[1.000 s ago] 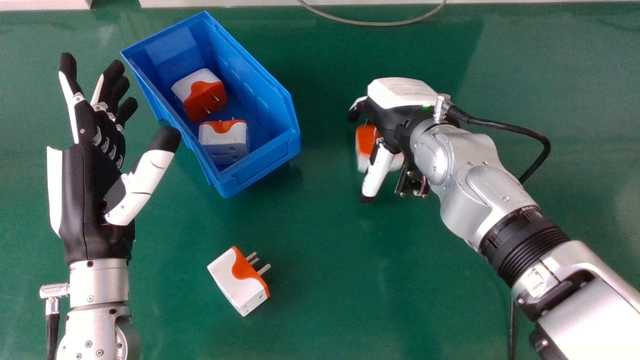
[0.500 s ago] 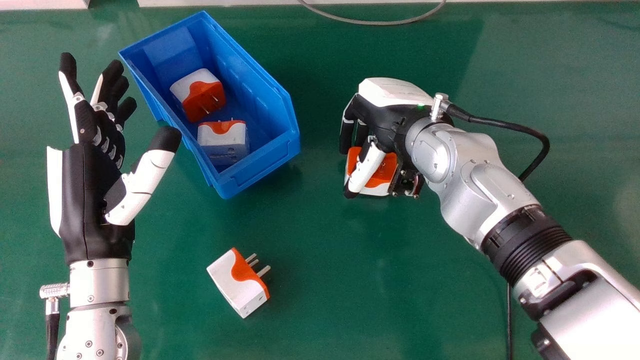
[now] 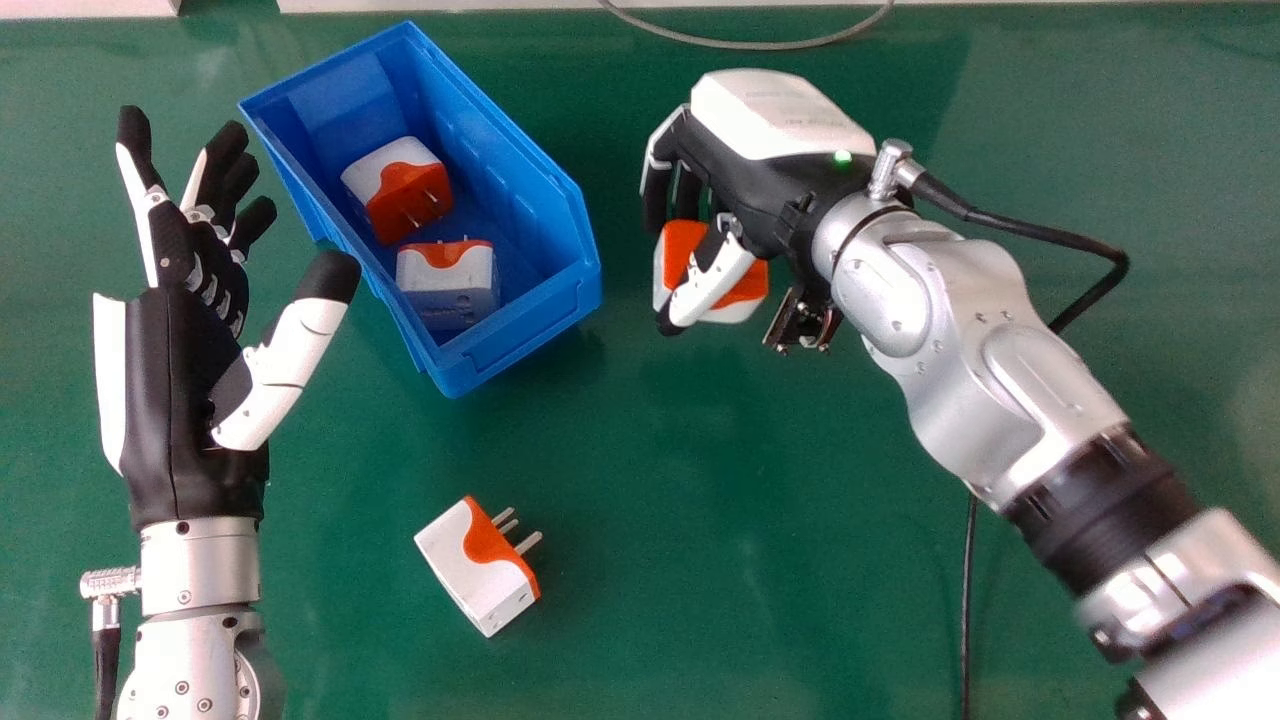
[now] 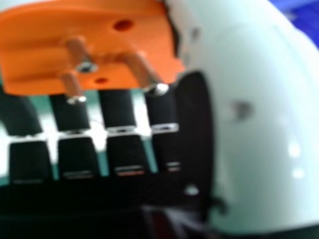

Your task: Pick all objects and put in blue box

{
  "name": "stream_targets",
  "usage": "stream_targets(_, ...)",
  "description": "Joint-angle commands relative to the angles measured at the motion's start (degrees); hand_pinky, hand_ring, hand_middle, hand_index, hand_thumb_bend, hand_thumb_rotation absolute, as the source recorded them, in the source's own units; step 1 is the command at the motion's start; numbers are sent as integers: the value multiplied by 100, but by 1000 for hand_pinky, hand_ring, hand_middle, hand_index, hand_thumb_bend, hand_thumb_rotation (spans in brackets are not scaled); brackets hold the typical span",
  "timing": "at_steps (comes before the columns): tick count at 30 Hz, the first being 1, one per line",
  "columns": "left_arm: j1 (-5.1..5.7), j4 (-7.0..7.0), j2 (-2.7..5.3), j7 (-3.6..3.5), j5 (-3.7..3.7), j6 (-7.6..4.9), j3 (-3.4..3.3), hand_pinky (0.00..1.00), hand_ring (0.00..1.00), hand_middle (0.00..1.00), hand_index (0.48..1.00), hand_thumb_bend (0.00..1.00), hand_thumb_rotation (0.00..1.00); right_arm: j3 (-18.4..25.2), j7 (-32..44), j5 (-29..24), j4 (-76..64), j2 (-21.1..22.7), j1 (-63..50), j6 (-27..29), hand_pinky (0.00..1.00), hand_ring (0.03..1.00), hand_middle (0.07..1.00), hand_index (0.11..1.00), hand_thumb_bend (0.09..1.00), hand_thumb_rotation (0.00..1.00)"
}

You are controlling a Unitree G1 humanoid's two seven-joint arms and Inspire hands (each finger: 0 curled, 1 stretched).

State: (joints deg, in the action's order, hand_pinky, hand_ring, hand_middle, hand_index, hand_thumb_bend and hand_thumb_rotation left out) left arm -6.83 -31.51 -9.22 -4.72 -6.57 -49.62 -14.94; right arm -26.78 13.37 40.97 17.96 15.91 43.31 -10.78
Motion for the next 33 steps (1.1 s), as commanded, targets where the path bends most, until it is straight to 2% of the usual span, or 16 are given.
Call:
stream_targets(1,44,97,-22,82,78,-76,-33,895,929,929,921,840,564,301,-152,-7,-908,59,-58,29,336,386,496,502,515,0)
stream_targets(3,40,93,-30,98,73,-69,-25,898,928,928,920,848,568,511,-258,-141,-1477,33,-245,135,318,377,484,511,514,0)
stream_targets(4,32,87,-33,82,43,-73,-15,898,928,928,920,848,568,596,-365,-186,-1688,1,-323,215,318,377,484,511,514,0)
stream_targets(5,24,88,-31,26,-36,-60,0,898,928,927,919,849,569,696,-438,-285,-1890,-80,-399,257,314,375,481,514,514,0)
stream_targets(6,11,81,-34,-5,-76,-56,8,900,929,927,919,849,567,766,-529,-368,-2062,-156,-456,330,306,373,479,521,512,0)
stream_targets(7,-10,72,-30,-60,-143,-41,13,903,931,928,919,849,563,742,-847,-259,-2156,-208,-461,553,298,372,476,527,511,0)
stream_targets(8,-26,68,-25,-95,-187,-21,12,903,931,928,919,849,563,693,-1103,-147,-2181,-272,-419,723,298,372,476,527,511,0)
stream_targets(9,-44,56,-25,-104,-192,-17,7,905,933,929,919,849,561,620,-1293,-20,-2158,-340,-344,824,285,373,472,529,511,0)
stream_targets(11,-68,41,-33,-92,-160,-1,-2,905,934,933,923,849,546,515,-1489,95,-2024,-525,-181,939,256,370,473,530,511,0)
stream_targets(14,-83,57,-32,-88,-158,39,-6,905,934,933,923,849,545,429,-1754,114,-1710,-772,23,1179,258,370,472,530,511,0)
stream_targets(19,-81,125,-29,16,-89,87,-32,899,935,931,922,858,549,257,-2623,-64,70,-1443,744,1969,284,384,467,523,513,0)
stream_targets(23,-57,195,-2,40,-113,123,-21,895,935,929,923,863,552,89,-3354,42,1797,-1853,1428,2448,271,392,471,517,514,0)
stream_targets(25,-46,223,12,90,-68,115,-19,896,938,929,921,866,552,-88,-3775,205,2684,-1955,1744,2676,252,401,481,508,515,0)
stream_targets(28,-24,255,17,212,38,100,-26,889,933,926,917,865,557,-277,-4239,305,3824,-2117,2079,2927,252,410,489,500,515,0)
stream_targets(31,-18,217,-12,255,87,63,-24,883,925,920,914,861,562,-349,-4430,263,4658,-2293,2217,3047,251,422,493,489,515,0)
stream_targets(33,-18,184,-38,294,153,30,-21,883,923,918,914,857,567,-429,-4554,297,4915,-2345,2260,3083,257,427,492,485,515,0)
